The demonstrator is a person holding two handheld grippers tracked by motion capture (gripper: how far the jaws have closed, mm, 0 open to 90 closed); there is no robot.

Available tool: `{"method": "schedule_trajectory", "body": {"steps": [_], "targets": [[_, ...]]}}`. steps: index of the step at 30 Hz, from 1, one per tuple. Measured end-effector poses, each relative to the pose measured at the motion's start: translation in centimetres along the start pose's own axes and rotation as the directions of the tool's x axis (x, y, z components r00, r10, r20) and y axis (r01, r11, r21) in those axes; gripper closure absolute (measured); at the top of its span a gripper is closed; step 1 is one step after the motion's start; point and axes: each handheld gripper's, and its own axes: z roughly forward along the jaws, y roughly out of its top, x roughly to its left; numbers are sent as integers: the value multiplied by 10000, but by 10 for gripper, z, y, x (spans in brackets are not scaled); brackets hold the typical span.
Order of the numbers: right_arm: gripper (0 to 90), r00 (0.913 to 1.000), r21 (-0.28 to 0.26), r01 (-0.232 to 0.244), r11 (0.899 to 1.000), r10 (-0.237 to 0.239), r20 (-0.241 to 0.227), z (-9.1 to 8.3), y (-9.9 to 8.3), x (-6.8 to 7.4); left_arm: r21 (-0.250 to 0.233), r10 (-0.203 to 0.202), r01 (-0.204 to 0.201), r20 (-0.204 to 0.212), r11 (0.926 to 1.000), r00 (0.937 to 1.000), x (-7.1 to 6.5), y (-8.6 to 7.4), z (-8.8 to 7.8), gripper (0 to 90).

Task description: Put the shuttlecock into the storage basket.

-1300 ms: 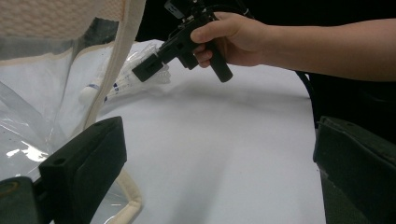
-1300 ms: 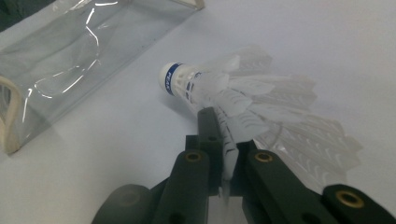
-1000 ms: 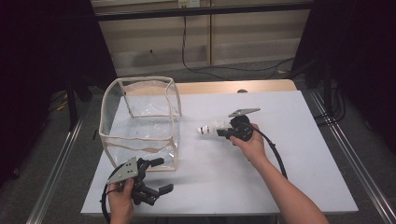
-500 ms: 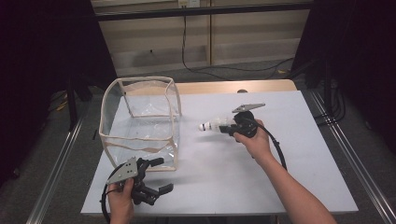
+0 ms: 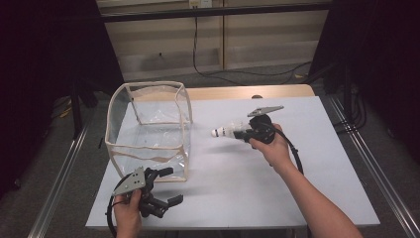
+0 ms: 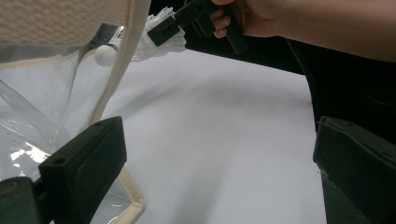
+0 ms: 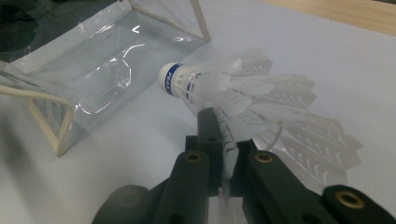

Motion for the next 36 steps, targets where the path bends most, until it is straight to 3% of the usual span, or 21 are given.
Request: {"method": "schedule_trajectory", "body": {"steps": [36], "targets": [[891, 9989, 15, 460, 9989, -460, 21, -32, 47, 16, -50, 41, -42, -32, 10000, 10000, 0, 1, -1, 28]]}}
